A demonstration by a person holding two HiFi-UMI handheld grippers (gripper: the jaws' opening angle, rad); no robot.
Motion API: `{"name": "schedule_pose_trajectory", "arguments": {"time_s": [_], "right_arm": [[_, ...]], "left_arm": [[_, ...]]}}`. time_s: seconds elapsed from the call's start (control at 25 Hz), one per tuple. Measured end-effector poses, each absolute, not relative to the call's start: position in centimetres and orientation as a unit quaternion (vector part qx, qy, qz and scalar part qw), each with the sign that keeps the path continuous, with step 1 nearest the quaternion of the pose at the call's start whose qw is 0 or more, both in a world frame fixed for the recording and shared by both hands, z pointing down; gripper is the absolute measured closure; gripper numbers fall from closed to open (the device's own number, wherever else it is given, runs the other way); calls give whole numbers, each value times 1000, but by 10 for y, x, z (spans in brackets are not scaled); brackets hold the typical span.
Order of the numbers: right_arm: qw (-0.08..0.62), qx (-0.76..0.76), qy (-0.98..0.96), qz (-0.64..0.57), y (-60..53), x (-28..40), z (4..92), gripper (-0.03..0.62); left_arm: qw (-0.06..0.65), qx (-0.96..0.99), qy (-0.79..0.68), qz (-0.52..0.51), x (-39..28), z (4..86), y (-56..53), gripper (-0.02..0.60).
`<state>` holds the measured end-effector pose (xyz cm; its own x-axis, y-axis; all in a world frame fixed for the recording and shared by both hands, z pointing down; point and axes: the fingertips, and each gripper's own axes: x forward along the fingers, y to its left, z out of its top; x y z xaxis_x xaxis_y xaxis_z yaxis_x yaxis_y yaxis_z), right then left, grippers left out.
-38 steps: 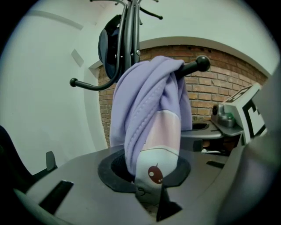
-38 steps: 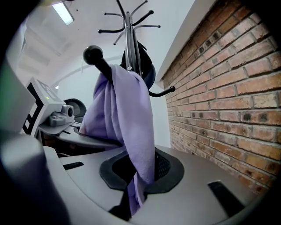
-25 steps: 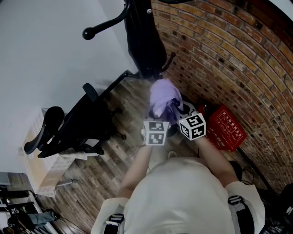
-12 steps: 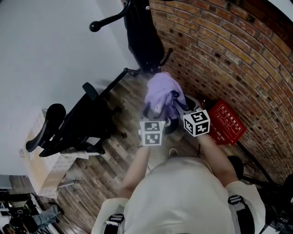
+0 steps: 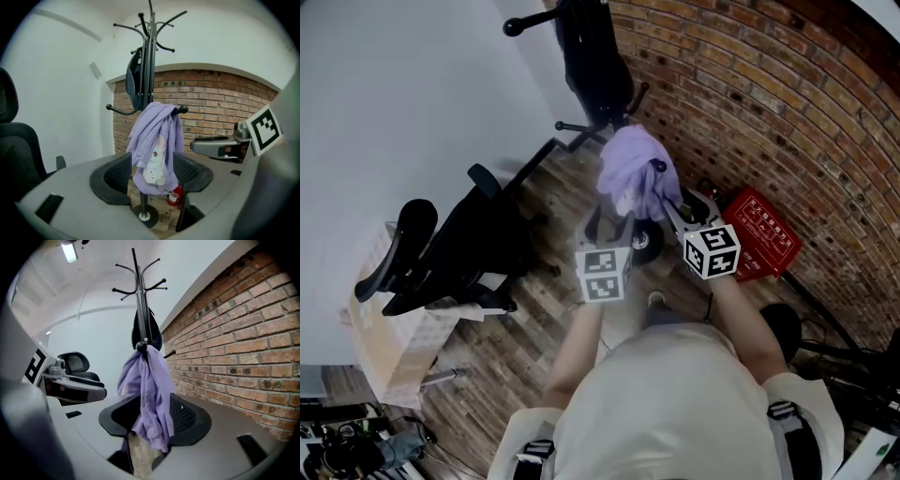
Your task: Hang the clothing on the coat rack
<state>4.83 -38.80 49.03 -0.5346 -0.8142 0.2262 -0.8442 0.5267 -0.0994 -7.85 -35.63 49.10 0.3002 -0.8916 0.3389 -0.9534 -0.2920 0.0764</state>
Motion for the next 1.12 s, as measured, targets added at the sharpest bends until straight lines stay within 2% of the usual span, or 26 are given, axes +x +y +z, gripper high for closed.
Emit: {"name": "schedule_pose_trajectory", "arguments": {"time_s": [0.12, 0.2, 0.6, 1.12], "right_arm": [[72, 479, -869, 100, -365, 46, 486, 428], [71, 481, -868, 100, -348, 44, 483, 430], [56, 494, -864, 76, -261, 38, 454, 535], [42, 490, -869, 50, -174, 30, 432, 583]], "left_arm": [[143, 800, -572, 106, -82, 489, -335, 320], [144, 801, -572, 98, -85, 487, -320, 369], [134, 790, -594, 70, -104, 469, -244, 491], [124, 787, -602, 43, -114, 452, -160, 555]]}}
